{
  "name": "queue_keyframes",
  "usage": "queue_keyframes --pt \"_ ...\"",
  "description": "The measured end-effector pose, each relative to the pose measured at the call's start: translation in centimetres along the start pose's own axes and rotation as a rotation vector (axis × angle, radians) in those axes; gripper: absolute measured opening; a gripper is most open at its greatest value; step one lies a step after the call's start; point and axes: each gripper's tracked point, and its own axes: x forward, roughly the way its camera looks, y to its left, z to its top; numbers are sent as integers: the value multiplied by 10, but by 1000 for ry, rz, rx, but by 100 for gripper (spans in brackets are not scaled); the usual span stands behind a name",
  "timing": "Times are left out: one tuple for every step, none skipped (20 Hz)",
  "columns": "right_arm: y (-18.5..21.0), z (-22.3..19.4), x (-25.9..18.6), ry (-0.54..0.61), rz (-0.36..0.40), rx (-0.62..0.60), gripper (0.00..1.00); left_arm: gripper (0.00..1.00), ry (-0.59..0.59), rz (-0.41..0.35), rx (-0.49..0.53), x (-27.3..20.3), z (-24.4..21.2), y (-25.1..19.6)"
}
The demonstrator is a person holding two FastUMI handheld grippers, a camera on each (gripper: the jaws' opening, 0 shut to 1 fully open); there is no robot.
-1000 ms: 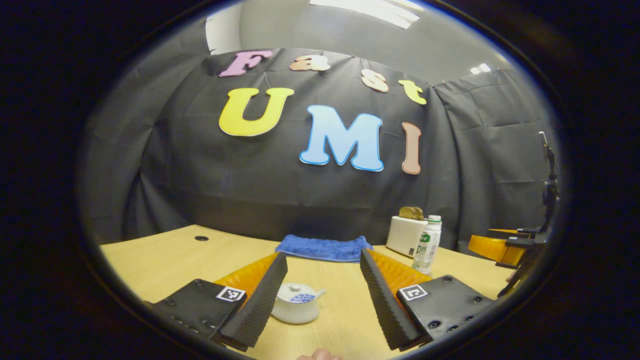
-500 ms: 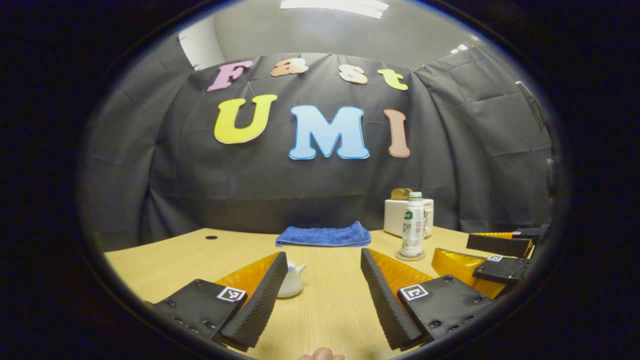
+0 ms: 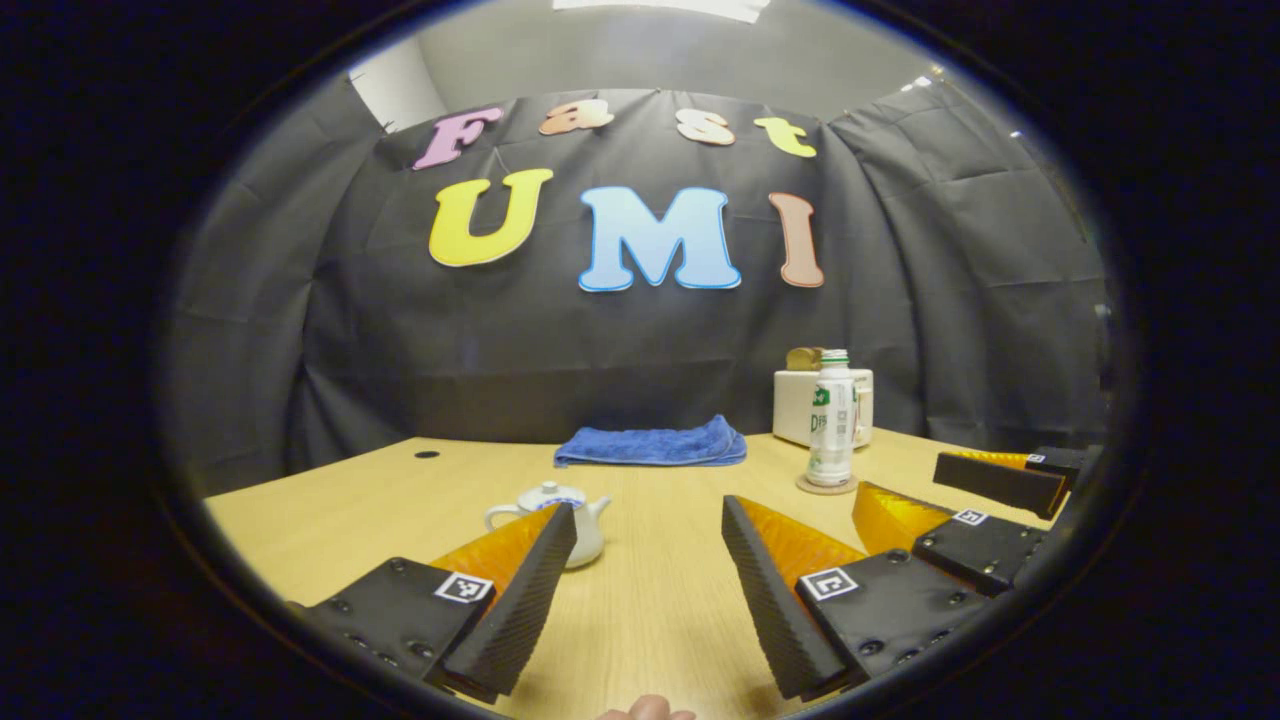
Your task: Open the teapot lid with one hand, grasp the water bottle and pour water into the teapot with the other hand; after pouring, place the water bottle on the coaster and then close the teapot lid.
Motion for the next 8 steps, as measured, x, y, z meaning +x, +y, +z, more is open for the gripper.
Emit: queue_keyframes --pt "-1 -1 2 1 3 1 95 100 -2 5 0 0 0 1" --pt "-1 1 0 2 1 1 96 99 1 6 1 1 0 1" --pt "-2 1 0 2 -3 1 96 99 1 8 1 0 -1 2" --pt "-2 0 0 2 -7 1 96 99 3 10 0 1 -1 2" --pt "-3 0 0 3 -9 1 96 99 4 10 0 0 -1 1" --pt "-3 0 0 3 -13 2 96 99 3 11 0 0 0 1" --pt "-4 0 0 3 -17 3 96 99 1 15 0 -1 1 2" --pt "-4 0 0 3 -20 5 96 99 5 16 0 0 0 3"
